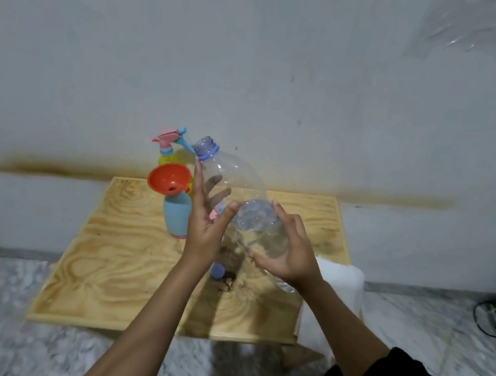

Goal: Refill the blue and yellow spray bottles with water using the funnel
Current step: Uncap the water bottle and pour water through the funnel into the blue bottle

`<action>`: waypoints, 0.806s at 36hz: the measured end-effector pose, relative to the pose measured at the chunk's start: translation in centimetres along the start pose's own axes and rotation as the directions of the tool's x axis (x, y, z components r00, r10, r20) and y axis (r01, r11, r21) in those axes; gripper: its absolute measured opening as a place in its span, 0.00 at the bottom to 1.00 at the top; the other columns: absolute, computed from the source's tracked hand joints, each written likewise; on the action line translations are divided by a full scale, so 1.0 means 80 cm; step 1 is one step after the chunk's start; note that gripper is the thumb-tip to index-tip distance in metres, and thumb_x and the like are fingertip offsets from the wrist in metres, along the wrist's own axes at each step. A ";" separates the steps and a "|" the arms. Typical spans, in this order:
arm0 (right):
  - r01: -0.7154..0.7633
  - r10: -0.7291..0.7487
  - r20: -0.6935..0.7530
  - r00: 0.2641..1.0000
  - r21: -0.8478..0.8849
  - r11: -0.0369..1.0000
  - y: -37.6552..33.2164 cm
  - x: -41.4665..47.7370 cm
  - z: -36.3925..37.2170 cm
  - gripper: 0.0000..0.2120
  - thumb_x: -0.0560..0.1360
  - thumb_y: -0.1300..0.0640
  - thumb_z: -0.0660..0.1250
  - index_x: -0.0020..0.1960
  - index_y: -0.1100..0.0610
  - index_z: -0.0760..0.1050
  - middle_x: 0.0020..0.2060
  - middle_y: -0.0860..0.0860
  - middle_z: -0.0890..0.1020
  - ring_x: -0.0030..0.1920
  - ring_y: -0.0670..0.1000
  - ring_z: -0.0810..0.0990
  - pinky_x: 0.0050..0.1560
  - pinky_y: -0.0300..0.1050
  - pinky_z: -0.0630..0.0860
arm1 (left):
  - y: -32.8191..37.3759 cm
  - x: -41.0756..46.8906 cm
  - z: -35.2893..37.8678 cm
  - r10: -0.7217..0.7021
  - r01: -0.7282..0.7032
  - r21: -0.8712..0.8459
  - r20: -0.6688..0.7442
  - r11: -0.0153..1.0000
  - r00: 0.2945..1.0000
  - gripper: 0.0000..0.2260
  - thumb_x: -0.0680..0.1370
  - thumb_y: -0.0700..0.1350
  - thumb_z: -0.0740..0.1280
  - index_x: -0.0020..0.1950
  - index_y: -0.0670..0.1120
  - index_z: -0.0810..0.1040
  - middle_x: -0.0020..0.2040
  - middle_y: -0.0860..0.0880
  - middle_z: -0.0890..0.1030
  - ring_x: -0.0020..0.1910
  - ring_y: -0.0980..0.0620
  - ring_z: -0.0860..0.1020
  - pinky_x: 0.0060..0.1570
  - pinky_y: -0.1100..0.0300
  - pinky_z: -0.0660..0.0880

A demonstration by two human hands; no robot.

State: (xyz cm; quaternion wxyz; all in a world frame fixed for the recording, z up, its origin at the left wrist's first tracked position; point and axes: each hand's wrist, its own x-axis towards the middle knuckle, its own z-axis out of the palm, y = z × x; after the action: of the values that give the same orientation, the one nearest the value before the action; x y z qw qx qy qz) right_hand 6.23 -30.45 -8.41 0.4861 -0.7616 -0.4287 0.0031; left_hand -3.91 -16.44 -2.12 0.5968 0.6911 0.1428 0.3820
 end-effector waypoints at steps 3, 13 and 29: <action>0.026 -0.020 0.053 0.998 -0.120 0.992 -0.014 0.009 -0.014 0.46 0.62 0.42 0.74 0.73 0.36 0.52 0.49 0.48 0.69 0.46 0.48 0.73 0.44 0.43 0.77 | 0.007 -0.001 -0.006 -0.071 0.070 -0.033 -0.024 0.997 0.997 0.33 0.75 0.54 0.66 0.71 0.68 0.50 0.67 0.52 0.70 0.66 0.52 0.73 0.62 0.46 0.74; -0.001 0.060 0.179 0.982 -0.316 0.949 -0.035 0.023 -0.034 0.48 0.62 0.44 0.75 0.72 0.31 0.50 0.46 0.49 0.68 0.40 0.50 0.70 0.39 0.46 0.75 | 0.001 -0.006 -0.011 -0.276 0.264 -0.171 -0.049 0.949 0.960 0.31 0.80 0.47 0.62 0.74 0.65 0.47 0.62 0.68 0.65 0.53 0.68 0.75 0.47 0.60 0.79; -0.053 0.267 0.283 0.921 -0.587 0.808 -0.059 0.043 -0.046 0.47 0.62 0.46 0.74 0.72 0.33 0.51 0.47 0.47 0.65 0.45 0.49 0.68 0.44 0.49 0.74 | -0.032 -0.005 0.002 -0.479 0.411 -0.411 -0.074 0.814 0.875 0.30 0.79 0.52 0.63 0.74 0.67 0.48 0.77 0.57 0.51 0.72 0.50 0.64 0.49 0.54 0.80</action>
State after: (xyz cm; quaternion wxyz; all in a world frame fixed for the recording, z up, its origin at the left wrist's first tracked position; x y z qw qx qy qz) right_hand 6.90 -30.14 -1.59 0.1500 -0.8921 -0.4229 0.0531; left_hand -3.42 -16.16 -4.63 0.7778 0.4722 0.2751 0.3104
